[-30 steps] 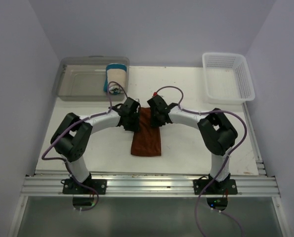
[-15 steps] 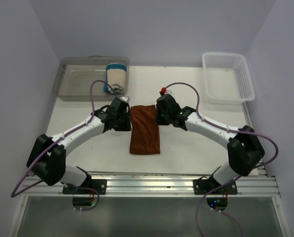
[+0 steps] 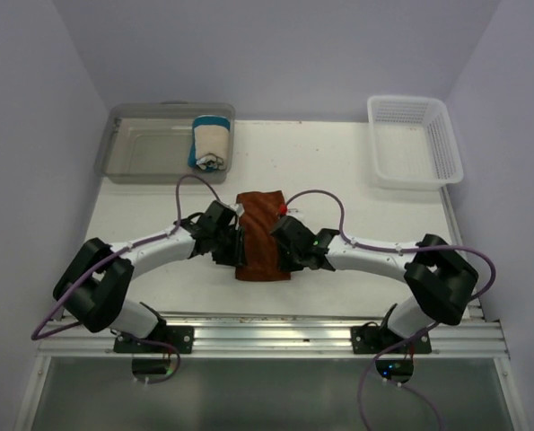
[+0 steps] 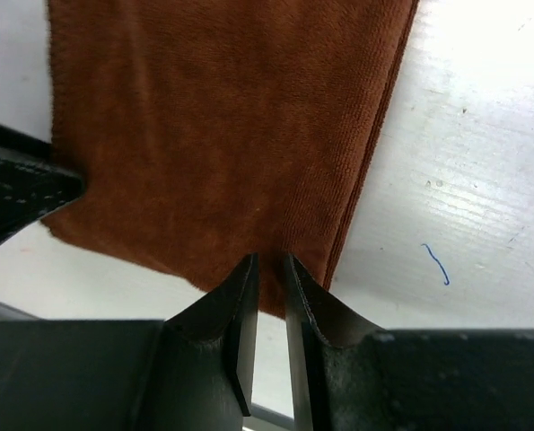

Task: Roll the towels
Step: Fold the towel, then roll the towel

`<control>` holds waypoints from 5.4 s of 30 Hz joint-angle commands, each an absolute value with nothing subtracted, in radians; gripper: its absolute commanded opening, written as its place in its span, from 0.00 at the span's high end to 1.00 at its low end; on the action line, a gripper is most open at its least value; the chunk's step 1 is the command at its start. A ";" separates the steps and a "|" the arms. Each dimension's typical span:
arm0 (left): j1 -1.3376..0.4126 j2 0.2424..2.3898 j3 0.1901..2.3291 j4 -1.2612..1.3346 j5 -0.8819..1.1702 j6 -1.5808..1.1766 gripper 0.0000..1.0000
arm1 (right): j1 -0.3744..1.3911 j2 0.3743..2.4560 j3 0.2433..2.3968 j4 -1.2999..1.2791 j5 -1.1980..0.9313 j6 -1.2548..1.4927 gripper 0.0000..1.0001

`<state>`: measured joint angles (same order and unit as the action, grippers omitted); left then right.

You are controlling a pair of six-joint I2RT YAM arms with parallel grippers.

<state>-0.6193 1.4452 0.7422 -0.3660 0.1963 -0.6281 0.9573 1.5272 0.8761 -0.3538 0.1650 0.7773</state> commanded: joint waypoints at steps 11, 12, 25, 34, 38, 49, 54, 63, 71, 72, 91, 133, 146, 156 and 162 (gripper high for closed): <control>-0.620 1.422 0.736 -0.395 0.124 -0.614 0.66 | 1.002 1.520 0.902 -0.416 0.300 0.807 0.80; -0.620 1.410 0.751 -0.412 0.115 -0.606 0.66 | 1.012 1.508 0.914 -0.452 0.320 0.804 0.80; -0.516 1.342 0.850 -0.617 -0.089 -0.589 0.63 | 1.169 1.555 1.008 -0.385 0.387 0.413 0.62; -0.391 1.276 0.787 -0.597 -0.025 -0.586 0.62 | 1.192 1.620 1.022 -0.345 0.278 0.219 0.49; -0.390 1.282 0.769 -0.575 -0.006 -0.595 0.62 | 1.197 1.670 1.022 -0.333 0.302 0.186 0.48; -0.388 1.293 0.759 -0.568 0.040 -0.601 0.61 | 1.197 1.712 0.966 -0.262 0.298 0.189 0.79; -0.390 1.279 0.749 -0.574 0.060 -0.595 0.60 | 1.198 1.667 0.982 -0.304 0.255 0.184 1.00; -0.388 1.220 0.729 -0.572 0.115 -0.577 0.56 | 1.195 1.612 0.991 -0.370 0.158 0.207 1.00; -0.402 1.232 0.719 -0.571 0.074 -0.581 0.56 | 1.140 1.611 1.037 -0.428 0.006 0.189 1.00; -0.405 1.227 0.726 -0.574 0.057 -0.581 0.56 | 1.137 1.615 1.054 -0.434 0.003 0.181 1.00; -0.466 1.143 0.719 -0.575 0.037 -0.606 0.57 | 0.967 1.779 1.233 -0.607 -0.412 0.098 1.00; -0.614 0.931 0.538 -0.377 0.143 -0.707 0.39 | 0.828 1.914 1.318 -0.597 -0.715 0.153 1.00; -0.615 0.919 0.575 -0.476 -0.027 -0.750 0.38 | 0.827 1.910 1.305 -0.598 -0.704 0.155 1.00; -0.614 0.813 0.606 -0.519 -0.115 -0.807 0.38 | 0.827 1.908 1.290 -0.580 -0.698 0.161 1.00; -0.614 0.857 0.614 -0.512 -0.066 -0.775 0.38 | 0.827 1.914 1.298 -0.598 -0.680 0.155 1.00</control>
